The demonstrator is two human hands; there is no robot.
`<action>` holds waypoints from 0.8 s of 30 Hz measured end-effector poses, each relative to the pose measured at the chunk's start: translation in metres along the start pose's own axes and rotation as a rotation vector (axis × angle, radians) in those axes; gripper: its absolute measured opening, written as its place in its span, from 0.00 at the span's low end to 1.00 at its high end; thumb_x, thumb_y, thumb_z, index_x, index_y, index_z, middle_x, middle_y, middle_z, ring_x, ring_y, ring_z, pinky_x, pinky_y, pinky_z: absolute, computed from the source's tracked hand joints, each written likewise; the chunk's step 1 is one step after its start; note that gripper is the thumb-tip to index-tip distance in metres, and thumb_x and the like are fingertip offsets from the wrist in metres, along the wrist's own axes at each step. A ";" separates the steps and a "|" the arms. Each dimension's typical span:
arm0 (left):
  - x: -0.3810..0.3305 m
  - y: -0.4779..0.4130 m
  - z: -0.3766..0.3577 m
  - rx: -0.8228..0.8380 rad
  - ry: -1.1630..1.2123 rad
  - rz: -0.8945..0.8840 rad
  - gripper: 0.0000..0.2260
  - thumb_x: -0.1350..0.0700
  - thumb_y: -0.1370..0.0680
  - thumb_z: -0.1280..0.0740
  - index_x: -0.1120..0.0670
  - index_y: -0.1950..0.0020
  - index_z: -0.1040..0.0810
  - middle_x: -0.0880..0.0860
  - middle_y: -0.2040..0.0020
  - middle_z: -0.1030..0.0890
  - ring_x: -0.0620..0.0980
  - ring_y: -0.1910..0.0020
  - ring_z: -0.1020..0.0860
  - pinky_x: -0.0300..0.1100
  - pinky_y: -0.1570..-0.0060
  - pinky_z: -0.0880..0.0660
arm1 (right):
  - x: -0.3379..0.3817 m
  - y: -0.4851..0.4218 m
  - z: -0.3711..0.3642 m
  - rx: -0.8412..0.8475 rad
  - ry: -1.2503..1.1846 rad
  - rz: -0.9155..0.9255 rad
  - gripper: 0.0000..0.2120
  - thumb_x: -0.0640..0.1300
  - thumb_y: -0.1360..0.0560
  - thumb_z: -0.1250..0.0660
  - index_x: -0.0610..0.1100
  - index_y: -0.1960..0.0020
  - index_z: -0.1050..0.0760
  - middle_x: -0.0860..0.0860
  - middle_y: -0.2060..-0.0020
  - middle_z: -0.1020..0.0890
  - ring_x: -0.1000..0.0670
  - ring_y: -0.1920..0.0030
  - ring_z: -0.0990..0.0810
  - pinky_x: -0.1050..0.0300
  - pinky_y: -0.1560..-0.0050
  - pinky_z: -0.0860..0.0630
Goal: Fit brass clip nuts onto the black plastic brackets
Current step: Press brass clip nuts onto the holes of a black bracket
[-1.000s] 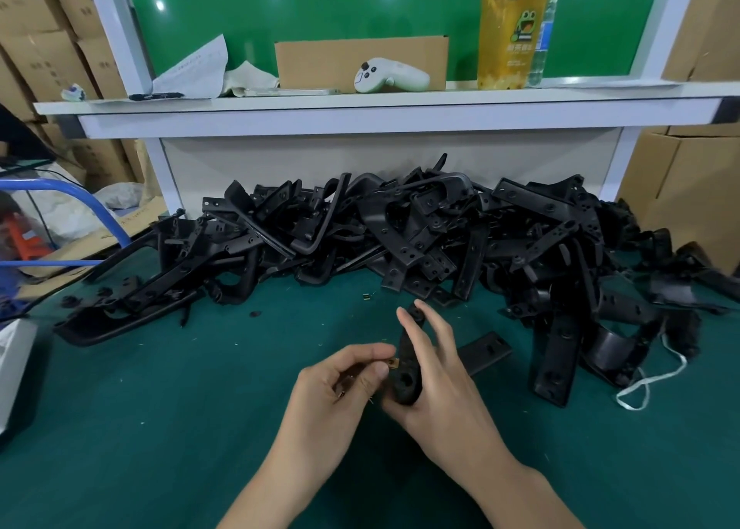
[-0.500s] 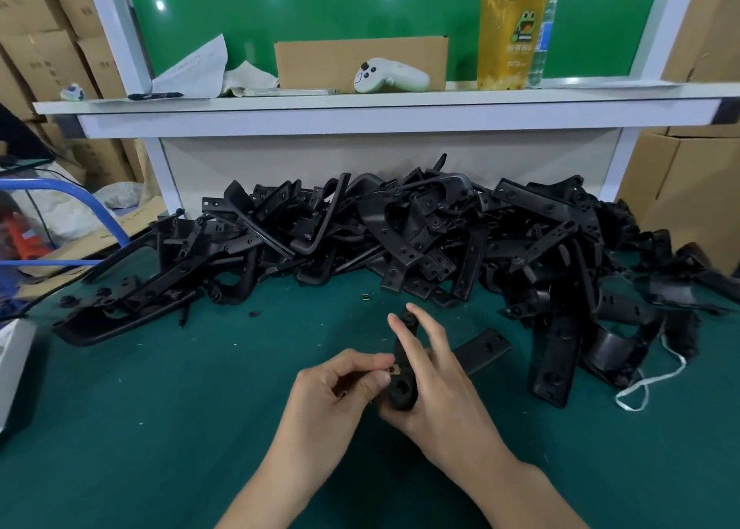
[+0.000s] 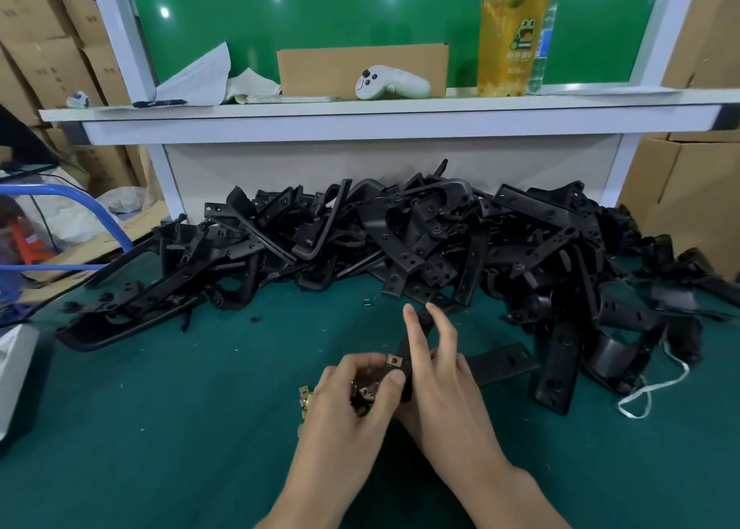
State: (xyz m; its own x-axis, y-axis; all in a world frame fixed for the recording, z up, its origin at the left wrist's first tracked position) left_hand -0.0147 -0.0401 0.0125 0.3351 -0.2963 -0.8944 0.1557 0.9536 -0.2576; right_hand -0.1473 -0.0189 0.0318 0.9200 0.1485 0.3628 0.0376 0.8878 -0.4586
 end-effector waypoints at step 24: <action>-0.007 0.003 -0.001 -0.042 -0.104 -0.130 0.11 0.35 0.30 0.33 0.37 0.53 0.24 0.40 0.55 0.20 0.39 0.52 0.20 0.33 0.55 0.25 | 0.002 -0.001 -0.001 -0.019 -0.091 0.088 0.60 0.39 0.27 0.30 0.62 0.27 0.79 0.57 0.23 0.57 0.44 0.38 0.27 0.56 0.39 0.27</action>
State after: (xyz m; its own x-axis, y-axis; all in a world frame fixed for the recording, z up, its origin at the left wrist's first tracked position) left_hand -0.0176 -0.0352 0.0179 0.4095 -0.4190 -0.8104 0.1655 0.9077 -0.3857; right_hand -0.1455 -0.0197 0.0318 0.8807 0.2656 0.3922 -0.0341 0.8614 -0.5067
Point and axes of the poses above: each hand's wrist, its own y-axis away from the middle knuckle, its own z-axis out of the back of the hand, x = y × z, the point moved 9 cm from there along -y, towards the middle knuckle
